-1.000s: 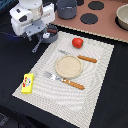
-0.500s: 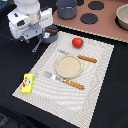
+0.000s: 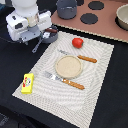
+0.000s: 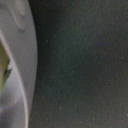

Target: Interact with the objects in diverse but meaningful ways.

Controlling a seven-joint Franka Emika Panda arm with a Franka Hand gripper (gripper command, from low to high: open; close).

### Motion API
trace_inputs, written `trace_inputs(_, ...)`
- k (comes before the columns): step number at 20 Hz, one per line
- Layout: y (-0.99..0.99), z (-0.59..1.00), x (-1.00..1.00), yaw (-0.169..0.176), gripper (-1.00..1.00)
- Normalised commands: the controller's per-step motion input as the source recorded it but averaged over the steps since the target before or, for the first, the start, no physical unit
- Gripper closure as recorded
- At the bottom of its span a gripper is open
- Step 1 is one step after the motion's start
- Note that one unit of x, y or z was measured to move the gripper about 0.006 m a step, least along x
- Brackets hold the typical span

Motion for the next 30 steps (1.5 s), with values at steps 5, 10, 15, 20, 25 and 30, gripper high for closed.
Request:
trace_inputs(5,0.0,-0.18,-0.29,0.0,1.0)
trace_inputs(10,0.0,-0.14,-0.25,0.0,1.0)
trace_inputs(15,-0.01,-0.1,-0.2,0.0,1.0)
trace_inputs(20,-0.03,0.7,0.14,-0.014,1.0)
trace_inputs(25,0.07,0.97,0.51,-0.02,1.0)
trace_inputs(30,0.13,0.75,0.73,-0.013,1.0)
